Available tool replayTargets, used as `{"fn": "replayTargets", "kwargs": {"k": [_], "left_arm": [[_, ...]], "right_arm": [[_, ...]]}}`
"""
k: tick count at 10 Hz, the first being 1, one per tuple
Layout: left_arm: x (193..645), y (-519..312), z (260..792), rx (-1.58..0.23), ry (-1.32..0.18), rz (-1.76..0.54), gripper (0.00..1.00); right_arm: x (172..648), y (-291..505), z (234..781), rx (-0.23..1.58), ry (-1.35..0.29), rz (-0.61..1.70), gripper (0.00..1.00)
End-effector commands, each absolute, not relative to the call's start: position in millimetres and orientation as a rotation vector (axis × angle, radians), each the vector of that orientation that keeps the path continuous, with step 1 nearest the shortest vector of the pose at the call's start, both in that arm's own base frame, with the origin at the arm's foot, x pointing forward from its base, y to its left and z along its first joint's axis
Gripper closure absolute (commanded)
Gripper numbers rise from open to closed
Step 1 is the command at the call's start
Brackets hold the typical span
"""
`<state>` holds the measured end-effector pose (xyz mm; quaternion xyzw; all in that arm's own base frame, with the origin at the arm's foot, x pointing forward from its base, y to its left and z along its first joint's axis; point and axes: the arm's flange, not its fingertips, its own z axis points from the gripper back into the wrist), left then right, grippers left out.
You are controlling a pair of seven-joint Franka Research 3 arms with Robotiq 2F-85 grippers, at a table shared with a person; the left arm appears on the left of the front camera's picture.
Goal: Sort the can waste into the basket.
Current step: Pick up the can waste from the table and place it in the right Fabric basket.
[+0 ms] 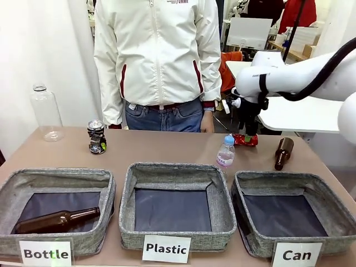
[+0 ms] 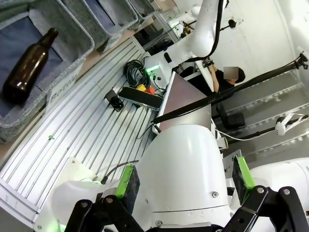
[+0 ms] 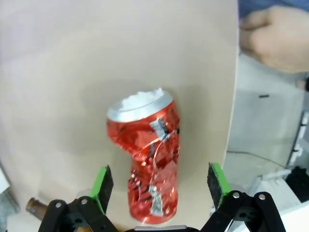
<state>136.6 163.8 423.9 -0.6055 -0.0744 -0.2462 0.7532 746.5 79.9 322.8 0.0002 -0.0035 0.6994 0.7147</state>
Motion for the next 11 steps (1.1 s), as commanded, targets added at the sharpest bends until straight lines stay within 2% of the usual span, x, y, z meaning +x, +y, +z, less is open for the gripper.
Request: {"fn": "replayTargets", "kwargs": {"k": [1, 6, 7, 8, 9, 10, 11], "left_arm": [[132, 165, 422, -1.320, -0.167, -0.553, 0.00], [132, 165, 422, -1.320, -0.167, -0.553, 0.00], [132, 165, 422, -1.320, -0.167, -0.553, 0.00], [132, 165, 422, -1.320, -0.167, -0.553, 0.00], [132, 165, 422, -1.320, -0.167, -0.553, 0.00], [132, 165, 422, -1.320, -0.167, -0.553, 0.00], [132, 165, 422, -1.320, -0.167, -0.553, 0.00]], "right_arm": [[773, 83, 315, -0.025, 0.062, 1.503, 0.00], [771, 78, 298, 0.050, 0.095, 1.487, 0.00], [770, 79, 299, 0.041, 0.106, 1.505, 0.59], [770, 79, 300, 0.046, 0.111, 1.512, 0.59], [769, 80, 300, 0.051, 0.121, 1.522, 1.00], [770, 82, 301, 0.062, 0.118, 1.528, 0.65], [769, 82, 301, 0.066, 0.144, 1.537, 1.00]]}}
